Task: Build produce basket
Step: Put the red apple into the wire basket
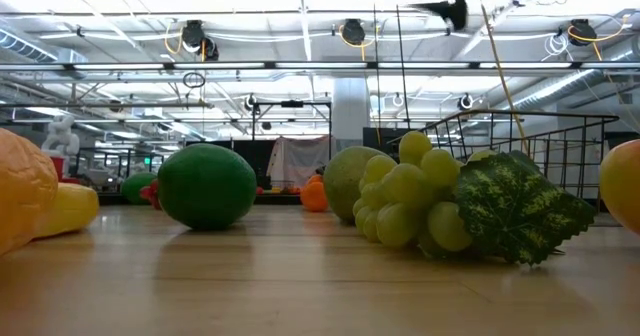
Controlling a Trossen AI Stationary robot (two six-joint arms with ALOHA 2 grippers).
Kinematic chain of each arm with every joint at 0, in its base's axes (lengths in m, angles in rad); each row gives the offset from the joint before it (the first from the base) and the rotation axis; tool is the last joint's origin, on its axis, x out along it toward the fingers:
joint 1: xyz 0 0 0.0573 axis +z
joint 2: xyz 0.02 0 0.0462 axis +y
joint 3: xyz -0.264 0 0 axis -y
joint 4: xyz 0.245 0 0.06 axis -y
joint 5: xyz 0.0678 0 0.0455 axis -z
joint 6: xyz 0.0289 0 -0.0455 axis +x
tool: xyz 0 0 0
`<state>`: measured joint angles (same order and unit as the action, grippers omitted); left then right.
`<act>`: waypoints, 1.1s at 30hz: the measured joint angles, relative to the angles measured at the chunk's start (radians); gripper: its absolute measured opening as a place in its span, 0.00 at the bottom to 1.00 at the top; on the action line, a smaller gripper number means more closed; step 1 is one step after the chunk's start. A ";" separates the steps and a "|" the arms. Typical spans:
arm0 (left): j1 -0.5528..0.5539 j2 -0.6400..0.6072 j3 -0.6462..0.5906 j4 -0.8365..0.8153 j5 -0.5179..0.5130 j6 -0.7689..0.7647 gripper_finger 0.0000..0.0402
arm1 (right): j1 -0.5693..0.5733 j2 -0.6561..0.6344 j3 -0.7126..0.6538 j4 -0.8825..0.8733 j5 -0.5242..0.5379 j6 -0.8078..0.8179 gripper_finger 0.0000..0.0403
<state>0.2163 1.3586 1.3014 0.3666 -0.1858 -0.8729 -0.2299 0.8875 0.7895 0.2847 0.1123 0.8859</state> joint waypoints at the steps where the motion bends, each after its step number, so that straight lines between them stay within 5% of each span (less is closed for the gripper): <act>1: 0.000 0.004 0.001 0.030 -0.006 -0.009 0.77 | 0.012 0.014 0.000 0.092 0.006 -0.024 0.98; 4: 0.001 0.011 0.000 0.072 -0.005 -0.012 0.76 | 0.063 0.072 0.033 0.273 0.037 -0.124 0.98; 8: 0.000 0.013 0.000 0.095 0.026 0.004 0.76 | 0.124 0.178 0.158 0.250 0.121 -0.195 0.98; 16: -0.019 0.016 0.000 0.091 0.136 0.089 0.77 | 0.153 0.405 0.377 0.235 0.119 -0.093 0.98; 26: -0.030 0.016 0.000 0.088 0.172 0.183 0.77 | 0.223 0.493 0.416 0.261 0.130 -0.035 0.98; 33: -0.051 0.015 0.000 0.052 0.238 0.207 0.77 | 0.274 0.513 0.416 0.296 0.243 -0.082 0.98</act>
<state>0.1648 1.3736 1.3014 0.4190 0.0517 -0.6660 0.0443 1.4003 1.2053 0.5810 0.3557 0.8043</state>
